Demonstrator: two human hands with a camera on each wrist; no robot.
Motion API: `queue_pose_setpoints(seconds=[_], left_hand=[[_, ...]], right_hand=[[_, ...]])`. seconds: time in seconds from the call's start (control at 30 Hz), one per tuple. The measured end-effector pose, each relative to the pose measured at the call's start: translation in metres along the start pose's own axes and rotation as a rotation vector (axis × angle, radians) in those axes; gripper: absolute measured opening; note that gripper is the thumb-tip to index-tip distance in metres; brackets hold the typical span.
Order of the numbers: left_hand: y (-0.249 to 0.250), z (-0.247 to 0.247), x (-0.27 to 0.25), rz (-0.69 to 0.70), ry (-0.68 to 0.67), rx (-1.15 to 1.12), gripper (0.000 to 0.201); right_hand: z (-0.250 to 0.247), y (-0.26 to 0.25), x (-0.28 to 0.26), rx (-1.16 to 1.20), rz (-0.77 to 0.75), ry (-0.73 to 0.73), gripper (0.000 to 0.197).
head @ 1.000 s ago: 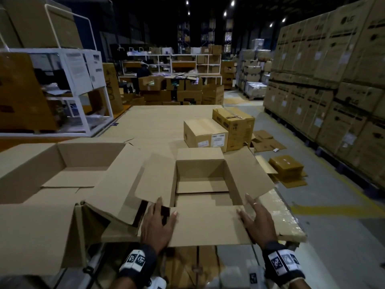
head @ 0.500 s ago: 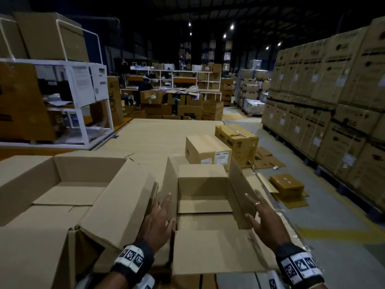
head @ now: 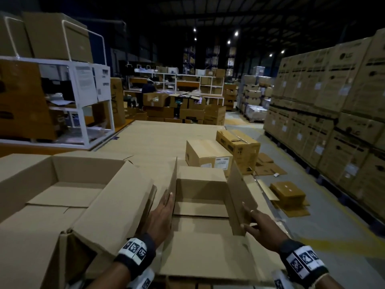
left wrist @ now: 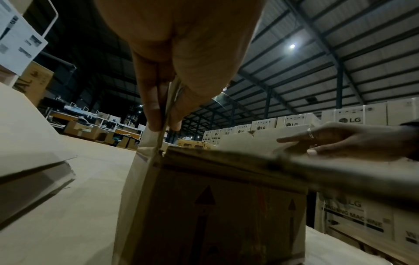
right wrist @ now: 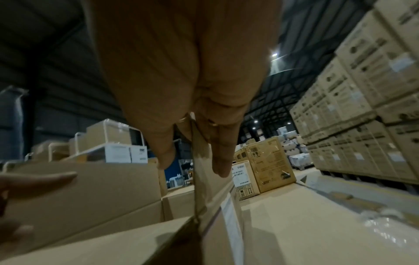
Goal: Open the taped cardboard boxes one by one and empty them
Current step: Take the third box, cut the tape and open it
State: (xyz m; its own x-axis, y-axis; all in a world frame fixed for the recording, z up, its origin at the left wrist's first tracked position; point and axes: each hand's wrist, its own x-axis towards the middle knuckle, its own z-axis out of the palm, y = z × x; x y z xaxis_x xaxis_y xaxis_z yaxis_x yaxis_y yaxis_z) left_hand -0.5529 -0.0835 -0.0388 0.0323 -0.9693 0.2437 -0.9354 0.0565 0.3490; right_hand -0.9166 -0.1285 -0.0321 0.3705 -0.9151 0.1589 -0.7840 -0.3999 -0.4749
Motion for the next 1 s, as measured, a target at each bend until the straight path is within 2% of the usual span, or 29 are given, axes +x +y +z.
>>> queue_pose_setpoints(seconds=[0.13,0.3,0.43,0.57,0.7,0.73,0.83,0.87,1.0], left_hand=[[0.004,-0.004,0.004,0.030,-0.014,0.054,0.093],[0.016,-0.015,0.005,0.051,0.010,0.078,0.090],[0.015,-0.029,0.000,0.035,0.031,0.081,0.088],[0.014,-0.057,-0.010,0.033,0.052,0.123,0.092],[0.007,-0.090,-0.022,0.016,0.124,0.171,0.093],[0.004,-0.099,-0.025,0.005,0.130,0.189,0.092],[-0.003,-0.127,-0.032,0.015,0.163,0.257,0.091],[-0.006,-0.136,-0.033,0.021,0.176,0.274,0.091],[-0.022,-0.174,-0.038,-0.009,0.239,0.287,0.083]], right_hand=[[-0.011,-0.005,0.010,-0.165,-0.051,-0.070,0.069],[-0.001,-0.019,0.009,-0.229,-0.135,0.112,0.039],[-0.005,-0.038,-0.001,-0.185,-0.248,0.183,0.048],[-0.008,-0.052,0.000,-0.189,-0.286,0.233,0.047],[-0.024,-0.075,0.006,-0.112,-0.371,0.261,0.064],[-0.027,-0.083,0.007,-0.100,-0.375,0.267,0.062],[-0.032,-0.103,0.016,-0.088,-0.363,0.289,0.038],[-0.035,-0.110,0.019,-0.086,-0.375,0.300,0.037],[-0.048,-0.152,0.029,-0.010,-0.429,0.373,0.059]])
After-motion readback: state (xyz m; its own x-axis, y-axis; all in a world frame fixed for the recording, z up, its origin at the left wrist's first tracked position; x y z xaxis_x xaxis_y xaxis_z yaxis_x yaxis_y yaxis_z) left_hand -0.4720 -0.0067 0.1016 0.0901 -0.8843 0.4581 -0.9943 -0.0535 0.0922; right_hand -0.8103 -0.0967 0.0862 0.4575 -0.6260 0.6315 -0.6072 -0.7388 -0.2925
